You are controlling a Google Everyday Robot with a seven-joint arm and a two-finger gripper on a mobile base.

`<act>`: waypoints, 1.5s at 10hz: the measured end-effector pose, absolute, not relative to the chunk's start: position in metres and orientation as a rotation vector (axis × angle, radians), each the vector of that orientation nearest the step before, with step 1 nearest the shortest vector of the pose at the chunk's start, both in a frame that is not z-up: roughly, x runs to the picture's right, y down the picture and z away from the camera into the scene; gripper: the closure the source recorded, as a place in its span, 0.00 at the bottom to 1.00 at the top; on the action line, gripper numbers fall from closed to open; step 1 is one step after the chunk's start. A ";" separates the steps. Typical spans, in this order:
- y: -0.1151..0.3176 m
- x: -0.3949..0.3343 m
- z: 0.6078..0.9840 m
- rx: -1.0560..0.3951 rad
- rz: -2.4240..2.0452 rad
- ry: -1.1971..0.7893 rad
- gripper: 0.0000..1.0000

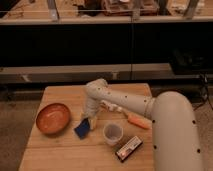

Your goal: Wipe the white sponge on the table

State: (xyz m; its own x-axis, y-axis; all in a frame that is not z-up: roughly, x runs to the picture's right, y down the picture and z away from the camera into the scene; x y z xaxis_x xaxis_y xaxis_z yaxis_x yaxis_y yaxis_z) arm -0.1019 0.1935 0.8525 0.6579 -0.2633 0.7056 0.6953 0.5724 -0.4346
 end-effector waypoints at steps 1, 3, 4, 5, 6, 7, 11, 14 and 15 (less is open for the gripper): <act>0.195 -0.083 0.848 -0.755 -0.592 -0.606 1.00; 0.194 -0.054 0.841 -0.733 -0.560 -0.556 1.00; 0.190 -0.038 0.839 -0.718 -0.540 -0.524 1.00; 0.184 -0.024 0.840 -0.705 -0.521 -0.498 1.00; 0.180 -0.015 0.843 -0.696 -0.508 -0.477 1.00; 0.173 -0.010 0.847 -0.687 -0.498 -0.461 1.00; 0.125 -0.015 0.885 -0.650 -0.474 -0.428 1.00; 0.118 -0.051 0.895 -0.666 -0.488 -0.482 1.00; 0.122 -0.077 0.893 -0.679 -0.514 -0.519 1.00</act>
